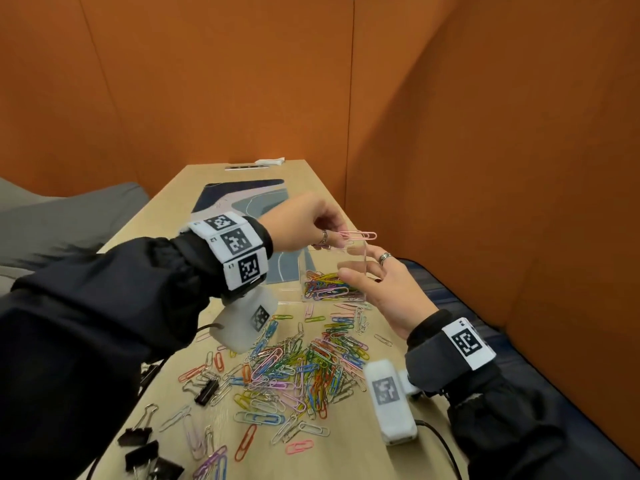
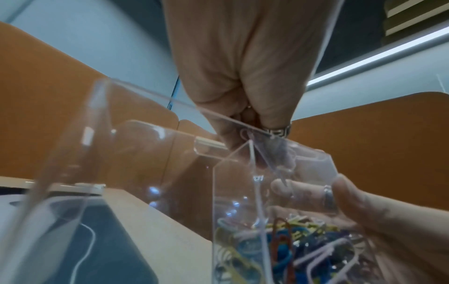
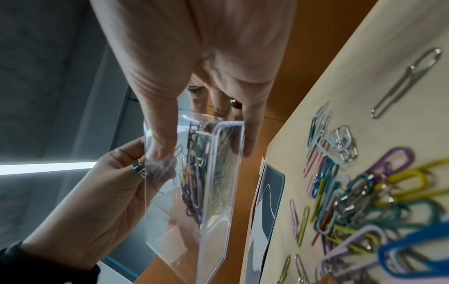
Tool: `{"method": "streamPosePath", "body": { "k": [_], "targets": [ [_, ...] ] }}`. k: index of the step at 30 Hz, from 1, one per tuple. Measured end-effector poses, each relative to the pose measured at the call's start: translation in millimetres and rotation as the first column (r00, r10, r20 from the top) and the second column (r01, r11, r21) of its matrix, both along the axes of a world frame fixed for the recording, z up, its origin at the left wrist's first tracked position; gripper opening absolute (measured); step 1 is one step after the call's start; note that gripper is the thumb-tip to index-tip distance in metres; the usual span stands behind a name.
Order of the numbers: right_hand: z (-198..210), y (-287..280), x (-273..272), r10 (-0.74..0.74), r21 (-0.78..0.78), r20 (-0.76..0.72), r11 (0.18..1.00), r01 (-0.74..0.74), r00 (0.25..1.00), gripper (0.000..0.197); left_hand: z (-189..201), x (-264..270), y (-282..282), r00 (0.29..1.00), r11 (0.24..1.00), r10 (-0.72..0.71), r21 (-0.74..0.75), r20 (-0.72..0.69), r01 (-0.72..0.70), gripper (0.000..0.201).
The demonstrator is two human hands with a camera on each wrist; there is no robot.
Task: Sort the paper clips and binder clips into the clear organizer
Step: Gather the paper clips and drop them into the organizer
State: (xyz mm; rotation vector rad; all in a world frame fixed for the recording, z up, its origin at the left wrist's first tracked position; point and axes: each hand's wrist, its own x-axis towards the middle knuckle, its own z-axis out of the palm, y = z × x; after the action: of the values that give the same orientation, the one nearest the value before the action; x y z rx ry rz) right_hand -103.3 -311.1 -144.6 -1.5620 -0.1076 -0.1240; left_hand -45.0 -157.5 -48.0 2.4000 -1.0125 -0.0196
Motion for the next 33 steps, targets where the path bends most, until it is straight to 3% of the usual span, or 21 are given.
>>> {"method": "streamPosePath", "body": {
  "k": [10, 17, 21, 25, 31, 33],
  "targets": [
    [-1.3, -2.5, 2.9, -0.002, 0.016, 0.016, 1.000, 0.002, 1.000, 0.040, 0.5, -0.2, 9.3, 0.998, 0.998, 0.033, 0.062, -0.056, -0.029, 0.004],
    [-0.1, -3.1, 2.3, 0.001, 0.017, 0.012, 1.000, -0.001, 1.000, 0.056, 2.9, 2.6, 3.3, 0.998, 0.977, 0.062, 0.204, -0.007, -0.059, 0.010],
    [0.8, -3.8, 1.6, 0.000, -0.002, 0.031, 1.000, 0.000, 1.000, 0.040, 2.6, 4.1, 5.1, 0.998, 0.989, 0.064, 0.129, 0.017, -0.066, 0.007],
    [0.7, -3.5, 0.7, -0.005, -0.001, 0.032, 1.000, 0.006, 0.999, 0.049, -2.1, 3.9, 4.6, 0.998, 0.996, 0.059, 0.062, -0.006, -0.059, 0.009],
    [1.6, -6.2, 1.3, -0.017, 0.019, 0.026, 1.000, 0.017, 1.000, 0.048, -3.7, 3.0, 6.6, 0.993, 0.997, 0.054, 0.053, -0.100, -0.049, 0.031],
    [1.6, -7.7, 2.2, -0.040, 0.034, 0.025, 0.999, 0.039, 0.999, 0.050, -2.7, 2.9, 8.0, 0.995, 0.995, 0.086, -0.044, -0.058, -0.089, 0.036]
  ]
}}
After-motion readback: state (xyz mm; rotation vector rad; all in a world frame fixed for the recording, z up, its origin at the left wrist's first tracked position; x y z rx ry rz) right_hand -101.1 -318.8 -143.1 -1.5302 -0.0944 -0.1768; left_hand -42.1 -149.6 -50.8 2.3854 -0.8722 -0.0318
